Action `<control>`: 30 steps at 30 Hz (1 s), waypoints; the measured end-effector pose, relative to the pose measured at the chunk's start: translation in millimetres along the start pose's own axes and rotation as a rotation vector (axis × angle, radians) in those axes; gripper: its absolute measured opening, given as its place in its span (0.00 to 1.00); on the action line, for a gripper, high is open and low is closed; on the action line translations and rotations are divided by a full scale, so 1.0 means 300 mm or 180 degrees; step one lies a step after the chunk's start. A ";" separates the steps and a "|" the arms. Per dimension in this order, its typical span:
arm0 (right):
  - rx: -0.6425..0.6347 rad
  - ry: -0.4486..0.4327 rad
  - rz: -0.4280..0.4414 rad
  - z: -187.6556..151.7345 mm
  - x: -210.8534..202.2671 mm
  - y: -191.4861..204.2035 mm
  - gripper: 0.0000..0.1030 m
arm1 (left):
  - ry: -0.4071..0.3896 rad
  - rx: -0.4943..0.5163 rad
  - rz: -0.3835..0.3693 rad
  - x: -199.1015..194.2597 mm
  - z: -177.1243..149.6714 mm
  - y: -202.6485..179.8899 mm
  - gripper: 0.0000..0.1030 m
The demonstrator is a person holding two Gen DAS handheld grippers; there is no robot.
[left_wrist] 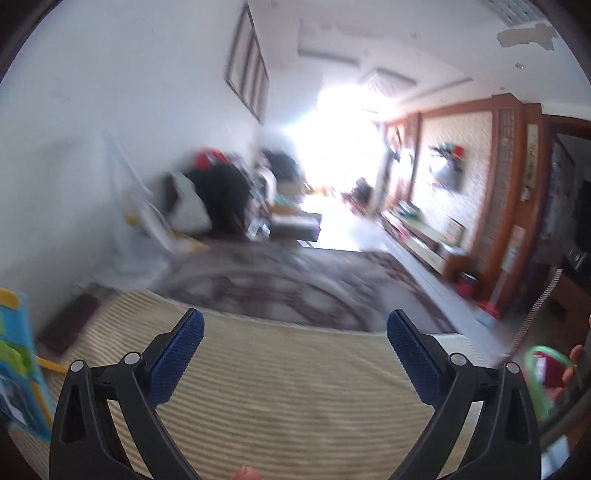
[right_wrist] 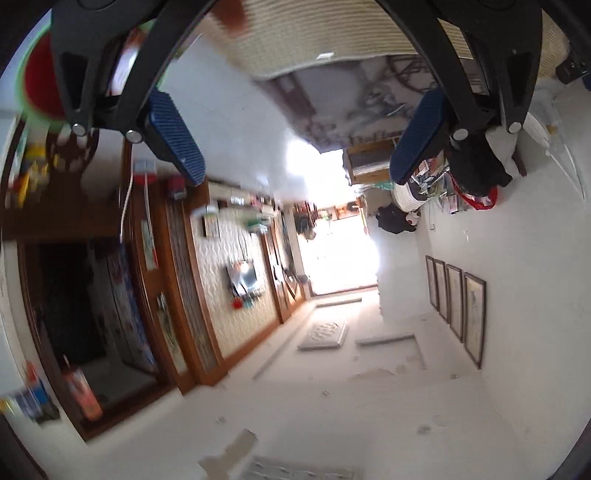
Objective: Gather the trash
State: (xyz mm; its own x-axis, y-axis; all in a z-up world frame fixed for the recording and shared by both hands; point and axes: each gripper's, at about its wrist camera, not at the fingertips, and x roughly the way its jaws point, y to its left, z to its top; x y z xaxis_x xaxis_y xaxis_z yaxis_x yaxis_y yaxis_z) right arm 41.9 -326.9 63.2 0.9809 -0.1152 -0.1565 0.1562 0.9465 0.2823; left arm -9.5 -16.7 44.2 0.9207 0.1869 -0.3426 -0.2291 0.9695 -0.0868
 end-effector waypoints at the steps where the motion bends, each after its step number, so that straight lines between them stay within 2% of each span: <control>1: 0.0091 0.0405 0.0088 -0.033 0.046 0.029 0.96 | -0.0123 0.0063 0.0116 -0.001 -0.021 0.029 0.93; 2: 0.0098 0.0550 0.0162 -0.059 0.065 0.044 0.96 | -0.0192 0.0080 0.0227 0.008 -0.042 0.056 0.93; 4: -0.0096 0.0742 0.0115 -0.121 0.105 0.101 0.96 | 0.0018 -0.0042 0.0440 0.051 -0.046 0.093 0.93; 6: -0.0380 0.0805 0.0087 -0.165 0.128 0.151 0.96 | 0.0260 -0.0225 0.0433 0.088 -0.030 0.129 0.93; 7: -0.0457 0.0827 0.0107 -0.178 0.133 0.164 0.96 | 0.0363 -0.0291 0.0349 0.105 -0.024 0.147 0.92; 9: -0.0636 0.0908 0.0218 -0.210 0.137 0.202 0.96 | 0.0427 -0.0376 0.0283 0.114 -0.024 0.171 0.93; 12: -0.0718 0.0956 0.0265 -0.240 0.130 0.218 0.96 | 0.0471 -0.0474 0.0418 0.118 -0.041 0.201 0.92; 22: -0.0692 0.1047 0.0273 -0.230 0.123 0.212 0.96 | 0.0616 -0.0479 0.0382 0.122 -0.102 0.196 0.93; 30: -0.0798 0.1010 0.0346 -0.231 0.113 0.218 0.96 | 0.0617 -0.0385 0.0341 0.126 -0.109 0.182 0.93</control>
State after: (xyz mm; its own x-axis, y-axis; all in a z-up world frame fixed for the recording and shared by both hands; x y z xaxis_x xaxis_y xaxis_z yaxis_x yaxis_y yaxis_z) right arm 77.3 -248.1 10.6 0.8998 0.0509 -0.4333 -0.0177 0.9966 0.0804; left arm 2.5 38.0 -4.0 0.8141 0.2423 -0.5277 -0.3689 0.9177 -0.1477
